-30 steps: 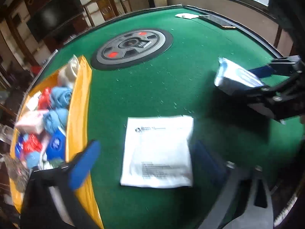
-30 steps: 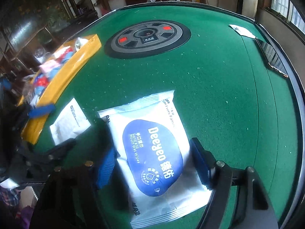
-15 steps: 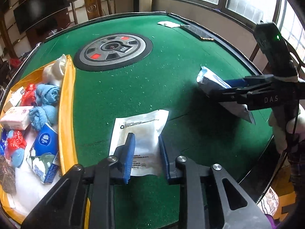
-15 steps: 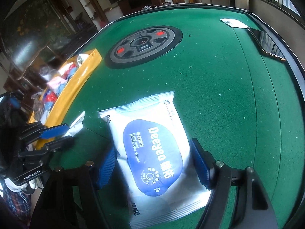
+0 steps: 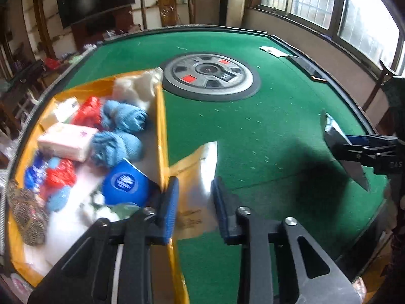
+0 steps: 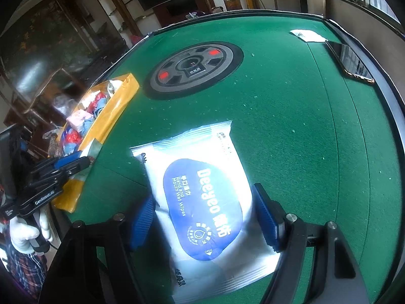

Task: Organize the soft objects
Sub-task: 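Carry the sachet into the box and release with the left gripper while the right holds the Deeyeo pack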

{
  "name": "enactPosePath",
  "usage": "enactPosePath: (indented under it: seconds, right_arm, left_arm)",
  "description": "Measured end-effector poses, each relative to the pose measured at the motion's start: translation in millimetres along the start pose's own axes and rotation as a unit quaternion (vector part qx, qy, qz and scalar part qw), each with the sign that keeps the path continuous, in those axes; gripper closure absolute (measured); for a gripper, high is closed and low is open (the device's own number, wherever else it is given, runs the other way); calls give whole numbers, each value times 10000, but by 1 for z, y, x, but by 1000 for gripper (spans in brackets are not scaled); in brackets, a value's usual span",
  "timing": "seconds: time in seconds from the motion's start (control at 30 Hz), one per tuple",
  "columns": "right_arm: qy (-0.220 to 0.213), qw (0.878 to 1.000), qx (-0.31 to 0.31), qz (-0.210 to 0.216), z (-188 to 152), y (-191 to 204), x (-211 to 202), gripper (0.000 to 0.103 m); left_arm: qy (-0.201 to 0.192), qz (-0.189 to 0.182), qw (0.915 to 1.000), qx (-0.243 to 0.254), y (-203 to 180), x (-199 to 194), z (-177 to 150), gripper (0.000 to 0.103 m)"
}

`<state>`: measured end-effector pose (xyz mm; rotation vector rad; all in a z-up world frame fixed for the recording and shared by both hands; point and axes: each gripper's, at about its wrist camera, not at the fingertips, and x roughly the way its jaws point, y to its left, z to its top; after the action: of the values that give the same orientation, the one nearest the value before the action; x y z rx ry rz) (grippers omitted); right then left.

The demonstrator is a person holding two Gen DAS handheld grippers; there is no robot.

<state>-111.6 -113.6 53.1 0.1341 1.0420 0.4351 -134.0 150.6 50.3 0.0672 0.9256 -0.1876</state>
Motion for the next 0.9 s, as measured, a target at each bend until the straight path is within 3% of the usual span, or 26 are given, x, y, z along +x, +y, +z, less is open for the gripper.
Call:
enactPosePath:
  seconds: [0.1,0.17,0.2,0.23,0.27,0.37,0.67,0.9]
  right_arm:
    - [-18,10000,-77,7,3,9,1,35]
    - [-21,9999,-139,-36,5,16,5,35]
    - [-26,9999,-149,-35,5,18,6,35]
    - [-24,9999,-145,-14,6,19,7,35]
    - [-20,9999,-137,22,6,21,9,35]
    - [-28,9999,-160,38,4,24,9,35]
    - [-201,9996,-92,171,8,28,2,35]
    - [-234,9977,-418,472,26,74,4,35]
  left_arm:
    - [18,211,9995,224,-1,5,3,62]
    - [126,572,9948,836,-21,20,8,58]
    - [215,810,9891,1212,-34,28,6,61]
    - [349,867,9854,1423,-42,36,4,74]
    - [455,837,9840,1508,-45,41,2,79]
    - [315,906,9791,1793,-51,35,3,88]
    - [-385,511,9965,536,26,-36,25,95]
    - [-711,437,9962,-237,84,-83,13,95]
